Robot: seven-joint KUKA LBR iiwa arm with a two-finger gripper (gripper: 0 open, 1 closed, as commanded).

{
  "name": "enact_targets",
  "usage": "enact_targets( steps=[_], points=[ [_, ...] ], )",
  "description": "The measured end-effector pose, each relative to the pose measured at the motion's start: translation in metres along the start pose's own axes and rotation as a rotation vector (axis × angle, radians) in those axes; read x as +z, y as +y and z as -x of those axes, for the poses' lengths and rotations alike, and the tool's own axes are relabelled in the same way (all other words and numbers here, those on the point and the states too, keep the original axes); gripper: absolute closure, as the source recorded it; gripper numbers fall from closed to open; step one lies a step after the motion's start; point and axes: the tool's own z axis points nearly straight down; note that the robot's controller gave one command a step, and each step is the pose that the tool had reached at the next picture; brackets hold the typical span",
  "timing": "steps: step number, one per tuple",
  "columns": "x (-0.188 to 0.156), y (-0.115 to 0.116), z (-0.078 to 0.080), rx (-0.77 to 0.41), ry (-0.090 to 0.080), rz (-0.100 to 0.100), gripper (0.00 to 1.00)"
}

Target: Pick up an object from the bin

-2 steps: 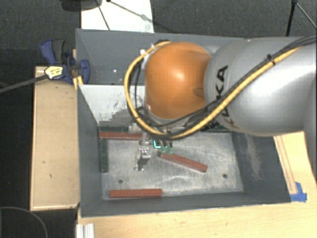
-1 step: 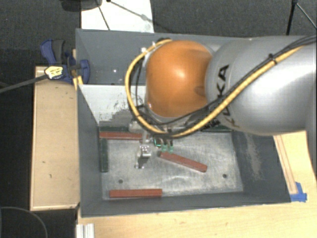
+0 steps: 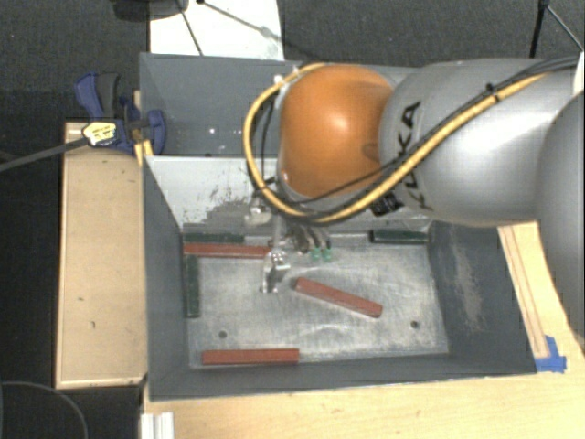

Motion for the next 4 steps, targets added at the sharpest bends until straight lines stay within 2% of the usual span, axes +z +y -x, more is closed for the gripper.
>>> enact_targets(
  steps=[1,2,3,4],
  points=[
    [0.065,-0.019,0.008,-0.019,0.001,-0.002,0.00],
    [0.090,-0.072,0.026,0.002,0.008,-0.001,0.00],
    [0.121,-0.081,0.024,0.112,0.003,-0.008,0.00],
    [0.132,-0.064,0.021,0.130,0.008,-0.004,0.00]
  ],
)
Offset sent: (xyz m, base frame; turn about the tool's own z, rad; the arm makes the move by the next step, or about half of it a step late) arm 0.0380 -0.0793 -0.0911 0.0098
